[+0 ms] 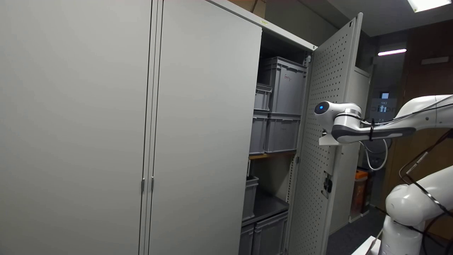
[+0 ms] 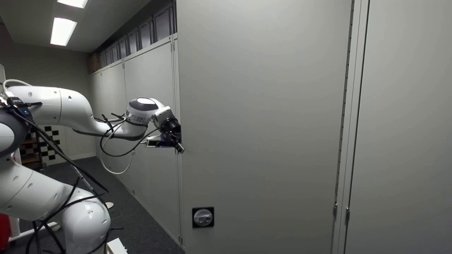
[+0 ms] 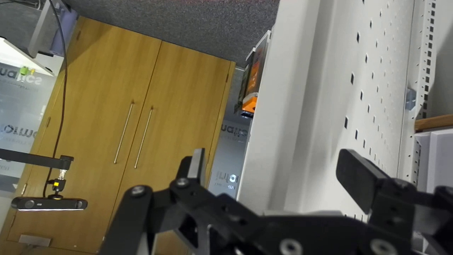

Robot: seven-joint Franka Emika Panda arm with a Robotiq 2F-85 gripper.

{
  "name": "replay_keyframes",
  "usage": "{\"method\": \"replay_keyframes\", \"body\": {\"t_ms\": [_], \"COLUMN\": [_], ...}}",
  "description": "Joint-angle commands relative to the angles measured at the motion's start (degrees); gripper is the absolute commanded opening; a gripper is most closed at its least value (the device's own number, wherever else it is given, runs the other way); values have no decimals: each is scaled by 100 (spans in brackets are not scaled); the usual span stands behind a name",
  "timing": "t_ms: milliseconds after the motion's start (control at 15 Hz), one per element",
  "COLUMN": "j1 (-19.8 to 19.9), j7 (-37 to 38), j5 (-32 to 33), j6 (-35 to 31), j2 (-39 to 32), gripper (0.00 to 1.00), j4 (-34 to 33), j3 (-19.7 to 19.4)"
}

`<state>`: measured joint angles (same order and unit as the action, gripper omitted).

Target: Open the locker on the right

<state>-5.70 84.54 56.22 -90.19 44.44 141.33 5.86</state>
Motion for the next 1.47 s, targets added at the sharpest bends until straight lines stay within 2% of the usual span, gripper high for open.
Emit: {"method": "replay_keyframes", "body": {"t_ms": [0,1400], "j1": [-106,-482], "j7": [-199,-486], "j5": [12,222], "j6": [-74,-469], "j2": [1,-373], "gripper": [100,100], "j4": [-114,-553], "j3": [120,821]}}
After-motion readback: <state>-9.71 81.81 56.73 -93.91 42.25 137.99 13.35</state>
